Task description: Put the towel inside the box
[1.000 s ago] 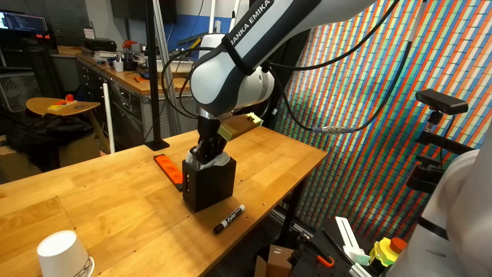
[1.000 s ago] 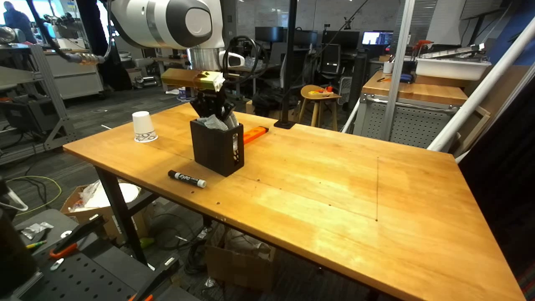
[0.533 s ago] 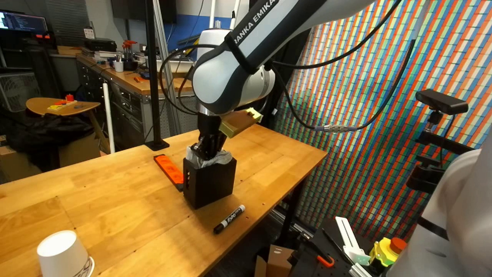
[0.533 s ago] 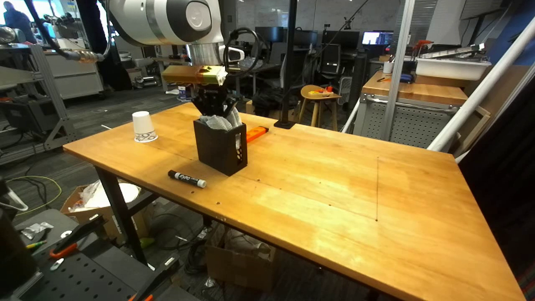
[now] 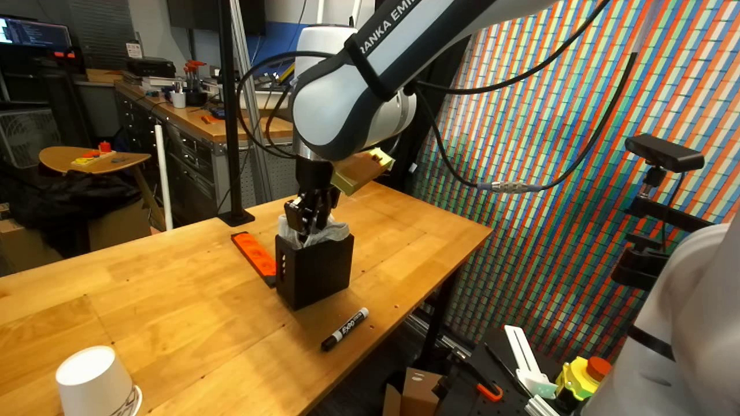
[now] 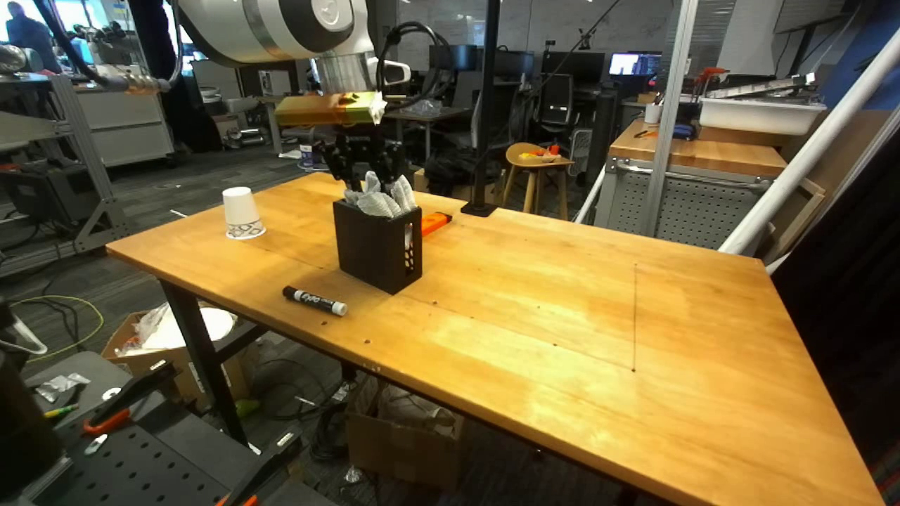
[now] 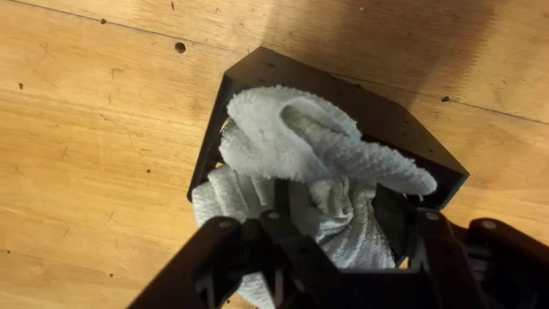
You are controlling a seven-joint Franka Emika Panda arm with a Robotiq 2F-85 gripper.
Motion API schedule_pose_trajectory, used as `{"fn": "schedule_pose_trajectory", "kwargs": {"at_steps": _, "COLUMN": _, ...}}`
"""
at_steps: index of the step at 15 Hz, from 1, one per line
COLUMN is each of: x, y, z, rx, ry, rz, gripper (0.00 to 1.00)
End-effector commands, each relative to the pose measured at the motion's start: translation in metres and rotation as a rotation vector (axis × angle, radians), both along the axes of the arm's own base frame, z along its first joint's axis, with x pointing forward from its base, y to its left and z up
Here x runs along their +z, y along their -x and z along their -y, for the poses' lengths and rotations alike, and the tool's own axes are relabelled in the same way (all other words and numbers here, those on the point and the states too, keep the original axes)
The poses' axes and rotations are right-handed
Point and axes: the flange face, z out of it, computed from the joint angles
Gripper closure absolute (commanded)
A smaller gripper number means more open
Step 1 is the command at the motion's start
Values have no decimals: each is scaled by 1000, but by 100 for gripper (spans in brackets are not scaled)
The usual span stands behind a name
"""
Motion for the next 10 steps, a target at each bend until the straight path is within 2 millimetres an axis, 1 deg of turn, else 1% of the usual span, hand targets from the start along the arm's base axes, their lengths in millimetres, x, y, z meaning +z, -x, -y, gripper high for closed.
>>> {"fn": "schedule_pose_trajectory", "kwargs": {"at_steps": 1, "x": 15, "y": 1, "z": -2, "rx": 6, "ry": 19, "rz": 28, "gripper": 68}}
{"fn": "schedule_pose_trajectory", "kwargs": {"at_steps": 2, "x": 16, "y": 1, "z": -2, "rx": 8, "ry": 21, "rz": 31, "gripper": 69}}
{"fn": "schedule_pose_trajectory", "kwargs": {"at_steps": 5, "x": 21, "y": 0, "z": -2, "rx": 15, "ry": 29, "rz": 41, "gripper": 96}}
{"fn": "schedule_pose_trajectory", "kwargs": {"at_steps": 8, "x": 30, "y": -4, "z": -2, "rx": 25, "ry": 42, "rz": 62, "gripper": 100}}
{"fn": "schedule_pose_trajectory", "kwargs": {"at_steps": 9, "x": 35, "y": -7, "z": -1, "rx": 28, "ry": 46, "rz": 73, "gripper": 100}}
{"fn": "schedule_pose_trajectory", "kwargs": {"at_steps": 10, "x": 40, "y": -8, "z": -1, "rx": 30, "ry": 48, "rz": 84, "gripper": 98}}
